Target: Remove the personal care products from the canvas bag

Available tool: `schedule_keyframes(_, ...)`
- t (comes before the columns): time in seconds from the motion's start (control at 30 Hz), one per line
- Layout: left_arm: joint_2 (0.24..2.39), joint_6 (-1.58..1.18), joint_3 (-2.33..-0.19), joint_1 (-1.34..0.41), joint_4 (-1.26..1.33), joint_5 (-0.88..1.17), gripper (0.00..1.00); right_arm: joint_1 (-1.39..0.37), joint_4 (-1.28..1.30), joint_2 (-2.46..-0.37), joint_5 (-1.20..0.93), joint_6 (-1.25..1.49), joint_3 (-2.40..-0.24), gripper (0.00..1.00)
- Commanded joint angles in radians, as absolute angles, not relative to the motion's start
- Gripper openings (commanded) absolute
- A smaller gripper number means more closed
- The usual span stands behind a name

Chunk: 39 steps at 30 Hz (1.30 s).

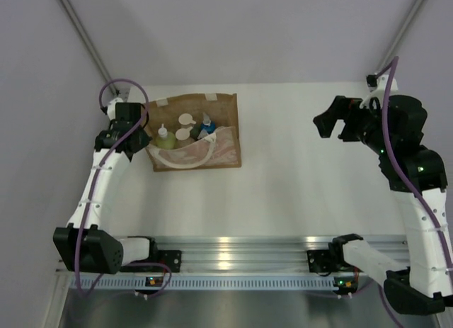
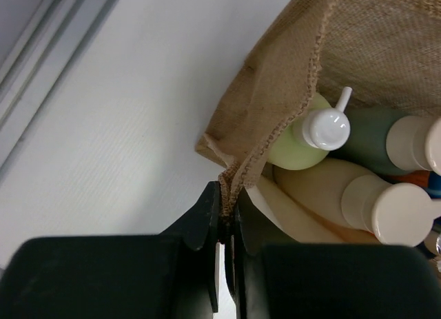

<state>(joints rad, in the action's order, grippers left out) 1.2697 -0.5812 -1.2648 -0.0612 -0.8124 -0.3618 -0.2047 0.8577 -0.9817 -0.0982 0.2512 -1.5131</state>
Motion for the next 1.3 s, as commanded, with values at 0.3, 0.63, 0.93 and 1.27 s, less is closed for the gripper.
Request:
schedule_keyframes(0.3, 1.213, -0.574, -1.071, -0.107, -0.713, -0.256, 0.00, -0.412, 0.701, -1.245, -0.295, 0.316, -1.650, 1.00)
schedule_keyframes(0.63, 1.160, -0.621, -0.936, -0.163, -0.677, -0.324, 0.00, -0.748, 0.699, -1.584, -0.153, 0.305, -1.957, 0.93)
schedule_keyframes(0.93, 1.112, -0.644, -0.867, -0.170, -0.632, -0.302, 0.00, -0.851, 0.703, -1.885, -0.100, 0.377, -2.199, 0.80)
schedule_keyframes(1.27, 1.106, -0.667, -0.870, -0.170, -0.607, -0.218, 0.00, -0.905, 0.704, -2.074, 0.113, 0.327, -2.250, 0.70)
